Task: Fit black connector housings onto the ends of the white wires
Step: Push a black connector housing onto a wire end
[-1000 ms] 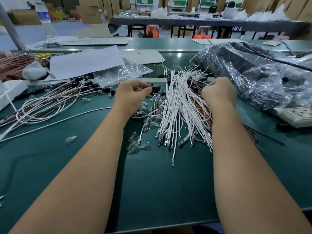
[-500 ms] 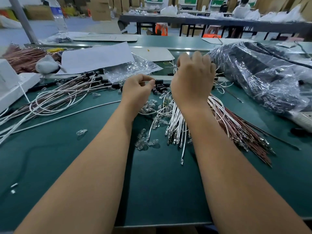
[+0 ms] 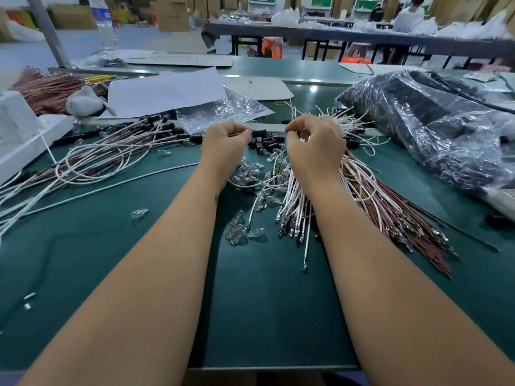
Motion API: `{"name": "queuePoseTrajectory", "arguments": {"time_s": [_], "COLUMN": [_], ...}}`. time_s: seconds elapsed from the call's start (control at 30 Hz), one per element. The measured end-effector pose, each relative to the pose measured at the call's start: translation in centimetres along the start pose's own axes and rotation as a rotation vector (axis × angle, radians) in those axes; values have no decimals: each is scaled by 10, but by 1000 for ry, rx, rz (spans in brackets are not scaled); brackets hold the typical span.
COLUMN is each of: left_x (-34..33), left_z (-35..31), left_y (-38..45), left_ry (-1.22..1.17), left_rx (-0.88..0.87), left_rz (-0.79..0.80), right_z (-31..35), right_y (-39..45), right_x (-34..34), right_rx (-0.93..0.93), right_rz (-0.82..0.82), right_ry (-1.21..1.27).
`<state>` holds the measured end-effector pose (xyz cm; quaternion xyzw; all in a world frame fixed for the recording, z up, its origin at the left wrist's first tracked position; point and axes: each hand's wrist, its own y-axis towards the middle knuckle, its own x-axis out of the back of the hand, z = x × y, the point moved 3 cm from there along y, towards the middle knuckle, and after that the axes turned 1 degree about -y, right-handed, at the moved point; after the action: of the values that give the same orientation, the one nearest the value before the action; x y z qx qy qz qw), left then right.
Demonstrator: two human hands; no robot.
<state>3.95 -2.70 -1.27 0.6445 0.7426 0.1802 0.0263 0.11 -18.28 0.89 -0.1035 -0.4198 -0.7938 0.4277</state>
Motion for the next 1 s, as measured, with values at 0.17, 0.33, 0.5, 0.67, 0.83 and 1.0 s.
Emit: {"name": "queuePoseTrajectory", "arguments": {"time_s": [0.17,0.33,0.5,0.67,0.83,1.0], "left_x": [0,1,1,1,1,-1], "left_z": [-1,-1,-4,-3,-3,-6], "left_y": [-1,-1,0,0,0,-2], "left_ry": [5,-13,-108,-108,-93,-78], "left_rx": [3,16,12,6,6,-6], "left_rz": [17,27,10,13,12,32], "right_z": [4,3,3,3,3,4], "right_y": [-1,-1,-2,-2,-1,-3], "right_x": [-1,5,3,4,3,0], "right_rx": [18,-60,-55,-50,-26,23], "right_rz": [50,-18,37,34,35,65], "right_ry": [38,117,139,178,174,127]}}
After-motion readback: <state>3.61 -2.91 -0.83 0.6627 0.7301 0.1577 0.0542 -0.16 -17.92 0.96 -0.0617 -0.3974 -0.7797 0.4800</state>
